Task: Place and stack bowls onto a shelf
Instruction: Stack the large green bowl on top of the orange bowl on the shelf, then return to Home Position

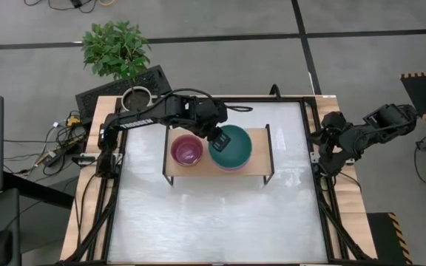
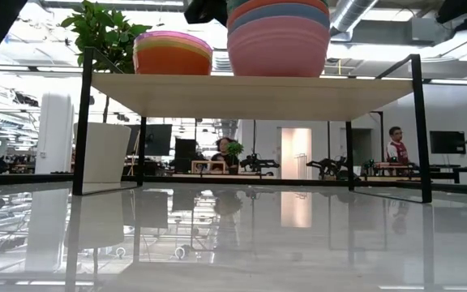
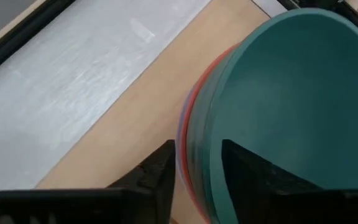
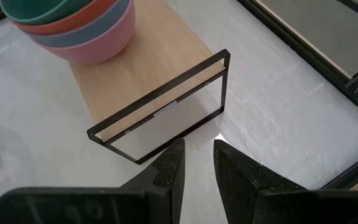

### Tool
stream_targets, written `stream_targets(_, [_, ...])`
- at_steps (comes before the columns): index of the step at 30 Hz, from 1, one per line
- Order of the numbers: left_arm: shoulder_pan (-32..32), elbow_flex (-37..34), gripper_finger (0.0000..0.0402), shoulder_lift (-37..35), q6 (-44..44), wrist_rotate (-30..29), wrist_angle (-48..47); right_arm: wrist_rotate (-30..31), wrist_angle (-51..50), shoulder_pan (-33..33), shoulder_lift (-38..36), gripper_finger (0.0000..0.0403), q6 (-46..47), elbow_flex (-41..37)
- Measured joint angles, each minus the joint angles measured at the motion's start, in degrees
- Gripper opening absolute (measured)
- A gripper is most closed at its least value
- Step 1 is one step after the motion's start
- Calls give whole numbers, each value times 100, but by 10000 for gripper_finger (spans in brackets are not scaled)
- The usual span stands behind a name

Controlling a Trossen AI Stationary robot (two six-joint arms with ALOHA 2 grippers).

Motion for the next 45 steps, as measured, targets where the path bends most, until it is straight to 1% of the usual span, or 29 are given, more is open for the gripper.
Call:
stream_targets(2, [0,0,122,-31,-27,11,60,2,3,0,0,113,0,0])
stream_targets(5, [2,6,125,-80,-31,82,280,80,46,-2,0,113,-28,0])
stream_targets(8, [0,97,125,-146,-72,161,329,218,252,0,-2,113,-286,0])
stream_targets(12, [-16,449,125,-251,-86,156,387,370,1161,-1,-2,113,-963,0])
stream_targets(15, [-51,364,126,-481,-104,107,707,376,2124,-2,19,113,-1804,0])
stream_targets(19, [-133,406,126,-640,-65,-328,847,490,3234,-2,172,113,-2728,2])
stream_targets(22, [-204,413,126,-689,-39,-803,816,557,3781,-2,338,113,-3174,2])
stream_targets(24, [-277,413,125,-693,167,-1161,951,564,4006,-2,453,113,-3381,2])
stream_targets(27, [-333,413,112,-582,583,-1170,1233,547,4096,-2,621,113,-3458,2])
stream_targets(30, [-333,282,87,-385,841,-906,1655,539,4034,-2,818,113,-3459,2])
stream_targets(33, [-286,166,60,-202,1074,-779,1940,522,4057,-2,996,113,-3458,2])
stream_targets(39, [-162,165,23,24,1067,-790,1925,511,4059,-2,1201,113,-3456,2])
stream_targets(45, [-258,166,5,197,1110,-779,1983,492,4107,13,1212,113,-3412,2])
